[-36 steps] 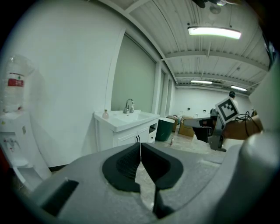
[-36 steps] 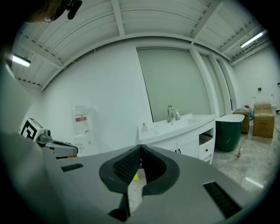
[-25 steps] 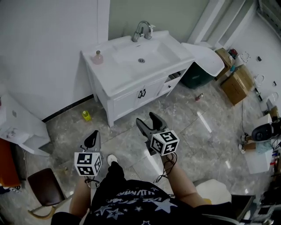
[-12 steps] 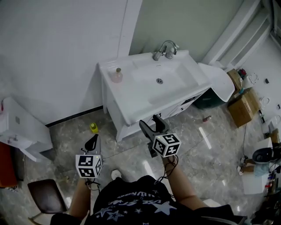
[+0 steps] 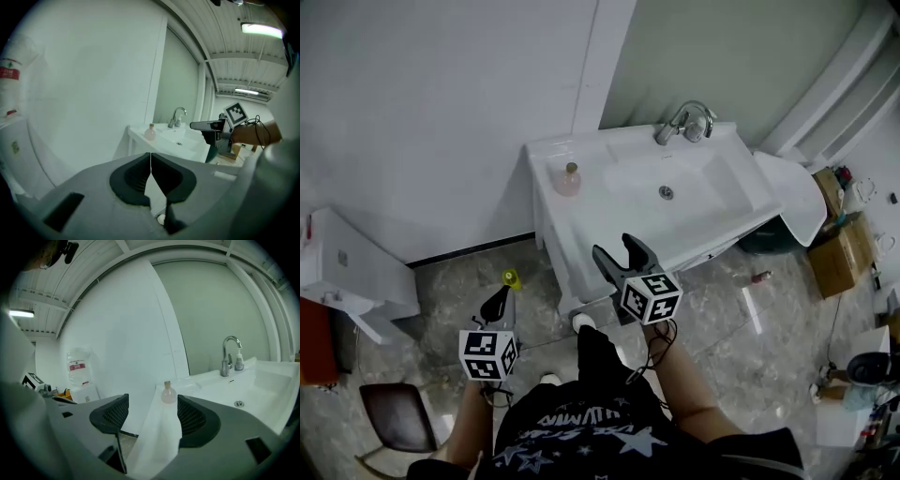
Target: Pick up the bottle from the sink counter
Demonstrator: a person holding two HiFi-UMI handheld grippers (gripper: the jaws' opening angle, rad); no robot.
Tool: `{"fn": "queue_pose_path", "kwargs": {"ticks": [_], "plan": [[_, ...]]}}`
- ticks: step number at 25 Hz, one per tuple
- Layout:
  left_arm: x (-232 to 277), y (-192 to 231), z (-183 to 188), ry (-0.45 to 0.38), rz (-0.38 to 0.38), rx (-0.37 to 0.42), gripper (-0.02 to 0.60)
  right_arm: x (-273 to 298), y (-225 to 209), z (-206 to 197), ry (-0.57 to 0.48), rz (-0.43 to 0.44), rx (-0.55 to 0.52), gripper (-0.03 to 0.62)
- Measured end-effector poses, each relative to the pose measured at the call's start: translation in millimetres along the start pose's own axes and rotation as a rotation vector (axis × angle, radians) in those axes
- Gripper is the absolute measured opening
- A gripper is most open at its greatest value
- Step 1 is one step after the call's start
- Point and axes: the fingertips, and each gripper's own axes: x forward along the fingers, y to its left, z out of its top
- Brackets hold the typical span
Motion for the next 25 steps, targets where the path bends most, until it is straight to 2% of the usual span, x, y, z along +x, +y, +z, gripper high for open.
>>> {"fn": "queue_pose_path", "kwargs": {"ticks": [5, 12, 18, 25], "plan": [[45, 20, 25, 0.006, 0.110, -0.014, 0.021, 80, -31, 17, 0.037, 0.102, -0.025, 0.307], [89, 36, 58, 0.002, 0.220, -0.034, 0.021, 165, -52, 31, 0.095, 0.225, -0.082, 0.302], [112, 47, 68, 0.014, 0.306, -0.069, 0.021, 218, -58, 23, 0.155, 0.294, -0.133, 0.295], [128, 54, 67, 0.026, 0.378, -0.102, 0.021, 258, -63, 1, 0.221, 0.334, -0.219, 0.284]]}}
